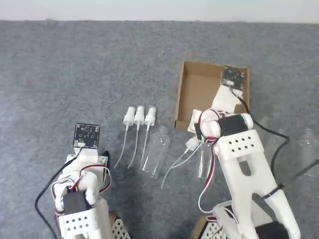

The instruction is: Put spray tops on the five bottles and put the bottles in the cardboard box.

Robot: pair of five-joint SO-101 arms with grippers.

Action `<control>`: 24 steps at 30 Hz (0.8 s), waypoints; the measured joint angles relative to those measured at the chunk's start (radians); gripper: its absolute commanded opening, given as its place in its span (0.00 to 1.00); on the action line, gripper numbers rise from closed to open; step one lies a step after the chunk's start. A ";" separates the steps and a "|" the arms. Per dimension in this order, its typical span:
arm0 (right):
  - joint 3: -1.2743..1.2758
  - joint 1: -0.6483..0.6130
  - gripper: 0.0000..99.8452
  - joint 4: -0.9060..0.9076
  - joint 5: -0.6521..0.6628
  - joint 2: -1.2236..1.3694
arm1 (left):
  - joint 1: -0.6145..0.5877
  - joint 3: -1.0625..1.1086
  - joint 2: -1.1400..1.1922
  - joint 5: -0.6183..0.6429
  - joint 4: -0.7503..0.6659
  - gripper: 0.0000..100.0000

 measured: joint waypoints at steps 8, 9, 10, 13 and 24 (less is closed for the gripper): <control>0.075 0.018 0.26 -0.097 -0.115 0.000 | 0.000 0.000 0.000 0.000 0.000 0.18; 0.089 0.029 0.26 -0.115 -0.118 0.000 | 0.000 0.000 0.000 0.000 0.000 0.18; 0.106 0.041 0.26 -0.135 -0.121 0.000 | 0.000 0.000 0.000 0.000 0.000 0.18; 0.137 0.080 0.26 -0.186 -0.137 0.000 | 0.000 0.000 0.000 0.000 0.000 0.18; 0.176 0.127 0.16 -0.270 -0.144 0.000 | 0.000 0.000 0.000 0.000 0.000 0.18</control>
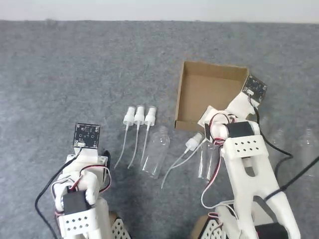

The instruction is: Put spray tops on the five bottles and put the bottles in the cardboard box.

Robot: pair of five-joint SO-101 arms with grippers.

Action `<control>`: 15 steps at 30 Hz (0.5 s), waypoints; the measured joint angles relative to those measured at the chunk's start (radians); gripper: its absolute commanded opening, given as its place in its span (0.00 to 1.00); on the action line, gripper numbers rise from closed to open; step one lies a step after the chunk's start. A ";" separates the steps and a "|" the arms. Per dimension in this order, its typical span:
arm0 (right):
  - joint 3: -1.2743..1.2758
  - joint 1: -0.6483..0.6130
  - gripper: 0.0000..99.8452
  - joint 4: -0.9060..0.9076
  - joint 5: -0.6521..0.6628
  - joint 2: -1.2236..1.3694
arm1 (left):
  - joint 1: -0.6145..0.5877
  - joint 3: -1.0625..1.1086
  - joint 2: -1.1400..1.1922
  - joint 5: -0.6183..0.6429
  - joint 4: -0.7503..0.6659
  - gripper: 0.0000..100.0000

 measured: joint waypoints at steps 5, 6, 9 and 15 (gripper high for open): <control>0.000 0.002 0.13 0.000 0.000 0.000 | 0.000 0.000 0.000 0.000 0.000 0.18; 0.000 0.000 0.13 0.000 0.000 0.000 | 0.000 0.000 0.000 0.000 0.000 0.18; 0.000 0.002 0.12 0.000 0.000 0.000 | 0.000 0.000 0.000 0.000 0.000 0.18; 0.000 0.000 0.12 0.000 0.000 0.000 | 0.000 0.000 0.000 0.000 0.000 0.18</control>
